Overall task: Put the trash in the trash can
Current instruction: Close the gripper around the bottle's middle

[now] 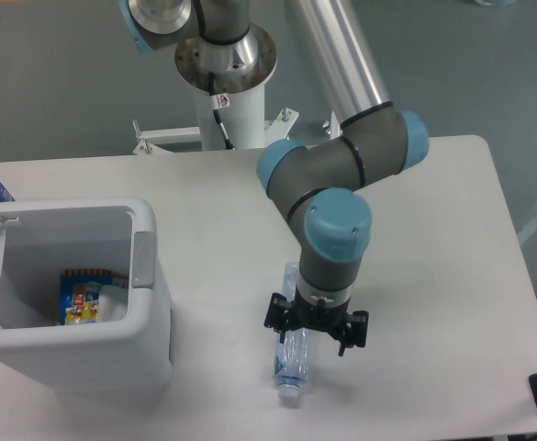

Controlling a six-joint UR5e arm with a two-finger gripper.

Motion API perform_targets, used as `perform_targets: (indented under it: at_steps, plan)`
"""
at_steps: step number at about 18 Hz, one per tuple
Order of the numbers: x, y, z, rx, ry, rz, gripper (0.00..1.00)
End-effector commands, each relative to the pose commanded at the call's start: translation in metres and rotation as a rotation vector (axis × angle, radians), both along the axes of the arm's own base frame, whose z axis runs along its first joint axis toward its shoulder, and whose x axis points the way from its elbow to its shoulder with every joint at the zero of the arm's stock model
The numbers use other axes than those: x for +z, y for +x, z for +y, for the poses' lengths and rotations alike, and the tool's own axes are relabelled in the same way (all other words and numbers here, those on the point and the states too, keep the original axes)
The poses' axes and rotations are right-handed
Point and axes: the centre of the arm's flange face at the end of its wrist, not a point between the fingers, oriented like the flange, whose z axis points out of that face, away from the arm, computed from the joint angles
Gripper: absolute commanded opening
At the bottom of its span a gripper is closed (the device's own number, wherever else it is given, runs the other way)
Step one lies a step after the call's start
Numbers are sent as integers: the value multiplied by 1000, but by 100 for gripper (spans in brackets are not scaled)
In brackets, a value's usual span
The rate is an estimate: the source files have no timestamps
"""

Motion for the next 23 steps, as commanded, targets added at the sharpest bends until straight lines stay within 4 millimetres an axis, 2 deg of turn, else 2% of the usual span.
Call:
perform_targets:
  at_steps: [5,13,23]
  plan:
    - [-10,11,7,-15,-11,-11,100]
    - [-36,8,10,-15,-36,-33,100]
    - [-43,7,4,-13,-85,-13,100]
